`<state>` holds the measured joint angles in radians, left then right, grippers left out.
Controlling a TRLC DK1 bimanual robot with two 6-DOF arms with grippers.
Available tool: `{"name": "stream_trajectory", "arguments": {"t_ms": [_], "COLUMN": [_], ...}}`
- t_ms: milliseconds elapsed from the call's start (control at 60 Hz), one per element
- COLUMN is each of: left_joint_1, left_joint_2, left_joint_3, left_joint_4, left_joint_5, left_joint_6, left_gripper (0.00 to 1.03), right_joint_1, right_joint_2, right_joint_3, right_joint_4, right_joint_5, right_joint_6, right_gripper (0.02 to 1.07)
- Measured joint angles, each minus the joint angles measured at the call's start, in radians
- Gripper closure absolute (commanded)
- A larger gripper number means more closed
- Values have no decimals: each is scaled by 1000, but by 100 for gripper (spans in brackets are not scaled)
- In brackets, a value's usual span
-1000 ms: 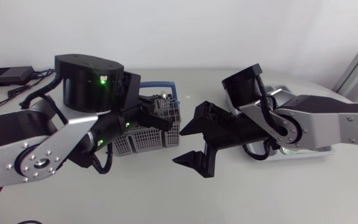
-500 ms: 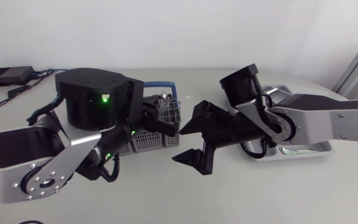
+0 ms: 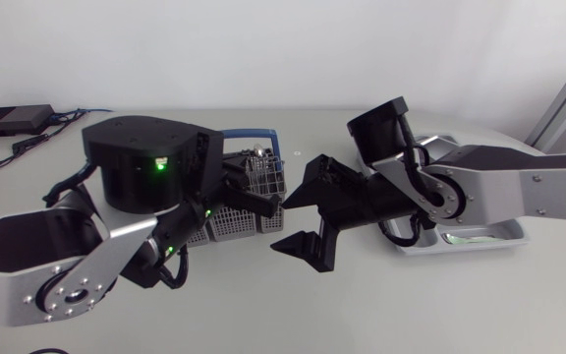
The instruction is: Unload the cutlery basket into the drawer organizer.
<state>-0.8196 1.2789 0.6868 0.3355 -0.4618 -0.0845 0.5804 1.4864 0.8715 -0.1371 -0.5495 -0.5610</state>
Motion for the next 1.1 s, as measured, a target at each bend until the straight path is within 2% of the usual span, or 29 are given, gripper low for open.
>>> {"name": "stream_trajectory", "arguments": {"t_ms": [100, 200, 383, 467, 500, 600, 633, 717, 817, 917, 1100], "left_joint_1": [13, 35, 76, 86, 87, 105, 125, 209, 302, 340, 351], "left_joint_2": [0, 0, -8, -29, -39, -69, -72, -71, -70, -68, -29], "left_joint_3": [0, 0, 2, 2, 2, 4, 12, 59, 129, 204, 292], "left_joint_4": [-1, -9, -39, -52, -58, -91, -116, -253, -359, -432, -514], "left_joint_5": [0, 0, 0, 1, 8, 94, 156, 353, 489, 533, 535], "left_joint_6": [11, 19, 52, 76, 89, 167, 196, 269, 402, 537, 823], "left_gripper": [61, 51, 49, 43, 38, 28, 28, 26, 26, 26, 23], "right_joint_1": [0, 0, 0, 0, 0, 0, 0, 0, 0, 1, 2], "right_joint_2": [0, 0, 0, 0, 0, 0, 0, 0, 0, 0, 0], "right_joint_3": [0, 0, 0, 0, 0, 0, 0, 0, -1, -3, -3], "right_joint_4": [0, 0, 0, 0, 0, 0, 0, 0, 0, 0, -1], "right_joint_5": [0, 0, 0, 0, 0, 0, 0, 0, 0, 1, 3], "right_joint_6": [0, 0, 0, 0, 0, 0, 0, 0, -9, -15, -19], "right_gripper": [6, 6, 6, 6, 6, 6, 6, 6, 6, 6, 6]}}
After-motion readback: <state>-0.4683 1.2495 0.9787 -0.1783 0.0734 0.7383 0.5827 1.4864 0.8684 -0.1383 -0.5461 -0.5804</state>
